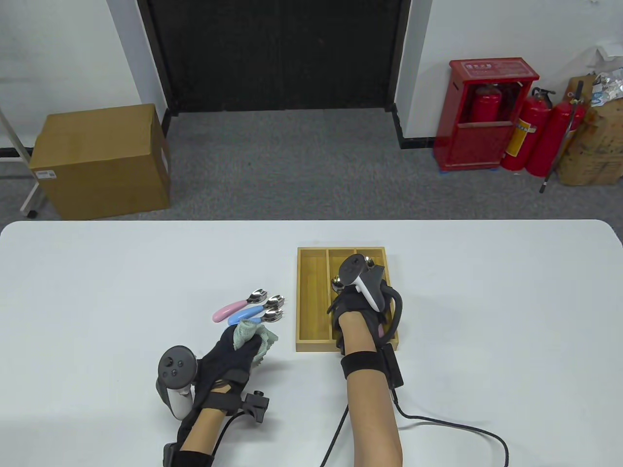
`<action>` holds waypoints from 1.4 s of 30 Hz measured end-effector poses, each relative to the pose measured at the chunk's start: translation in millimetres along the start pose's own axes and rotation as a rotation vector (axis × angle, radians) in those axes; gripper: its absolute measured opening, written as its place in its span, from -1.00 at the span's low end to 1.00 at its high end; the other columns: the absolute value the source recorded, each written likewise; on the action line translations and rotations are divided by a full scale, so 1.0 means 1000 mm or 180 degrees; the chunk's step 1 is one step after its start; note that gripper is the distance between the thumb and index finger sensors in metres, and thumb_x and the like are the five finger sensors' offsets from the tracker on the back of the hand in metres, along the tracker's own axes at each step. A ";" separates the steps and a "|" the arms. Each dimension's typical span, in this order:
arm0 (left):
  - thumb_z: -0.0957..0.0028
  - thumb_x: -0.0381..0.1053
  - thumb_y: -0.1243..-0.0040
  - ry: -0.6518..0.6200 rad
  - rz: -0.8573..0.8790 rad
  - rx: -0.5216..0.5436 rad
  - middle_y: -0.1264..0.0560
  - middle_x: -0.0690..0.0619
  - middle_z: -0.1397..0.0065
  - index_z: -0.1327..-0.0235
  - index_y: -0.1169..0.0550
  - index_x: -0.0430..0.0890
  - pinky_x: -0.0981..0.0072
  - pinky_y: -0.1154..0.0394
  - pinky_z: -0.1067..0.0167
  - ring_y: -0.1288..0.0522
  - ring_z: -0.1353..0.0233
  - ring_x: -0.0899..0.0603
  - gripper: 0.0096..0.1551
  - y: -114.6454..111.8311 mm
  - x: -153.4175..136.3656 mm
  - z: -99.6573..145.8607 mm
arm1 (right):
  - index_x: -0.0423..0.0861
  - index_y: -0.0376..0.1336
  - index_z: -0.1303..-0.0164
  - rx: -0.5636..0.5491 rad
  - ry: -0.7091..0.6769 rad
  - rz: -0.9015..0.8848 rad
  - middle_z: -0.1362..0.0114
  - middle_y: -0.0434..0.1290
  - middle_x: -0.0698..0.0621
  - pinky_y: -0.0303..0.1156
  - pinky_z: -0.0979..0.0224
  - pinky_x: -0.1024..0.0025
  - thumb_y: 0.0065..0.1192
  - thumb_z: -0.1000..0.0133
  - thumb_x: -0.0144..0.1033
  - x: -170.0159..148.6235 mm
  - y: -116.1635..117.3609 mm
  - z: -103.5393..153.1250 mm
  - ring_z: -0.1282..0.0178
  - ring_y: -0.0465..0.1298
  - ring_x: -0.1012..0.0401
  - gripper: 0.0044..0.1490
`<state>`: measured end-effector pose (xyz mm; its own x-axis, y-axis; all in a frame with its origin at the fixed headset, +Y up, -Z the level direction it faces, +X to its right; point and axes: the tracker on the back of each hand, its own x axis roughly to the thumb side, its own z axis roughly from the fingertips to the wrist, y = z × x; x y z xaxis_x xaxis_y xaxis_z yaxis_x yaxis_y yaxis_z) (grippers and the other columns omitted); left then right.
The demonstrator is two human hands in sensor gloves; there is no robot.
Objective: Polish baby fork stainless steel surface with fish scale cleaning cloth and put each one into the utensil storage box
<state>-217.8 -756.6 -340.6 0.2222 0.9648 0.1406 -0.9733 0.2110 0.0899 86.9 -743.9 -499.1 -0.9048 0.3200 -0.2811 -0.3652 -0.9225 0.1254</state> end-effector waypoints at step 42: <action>-0.18 0.37 -0.01 0.0076 0.1105 -0.1454 -0.17 -0.20 -0.69 -0.64 -0.08 -0.16 -0.48 -0.03 -0.38 -0.12 -0.66 -0.44 -0.04 -0.058 -0.003 0.016 | -0.23 0.15 -0.43 0.0999 -0.2735 -0.2399 -0.45 0.23 -0.35 0.26 -0.21 -0.29 0.44 0.11 0.18 0.002 0.015 0.164 -0.15 0.42 -0.18 0.07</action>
<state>-161.1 -773.9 -330.1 -0.1112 0.9918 0.0632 -0.9160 -0.0776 -0.3935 44.0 -721.9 -341.9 -0.2452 0.9108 0.3321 -0.7987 -0.3839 0.4634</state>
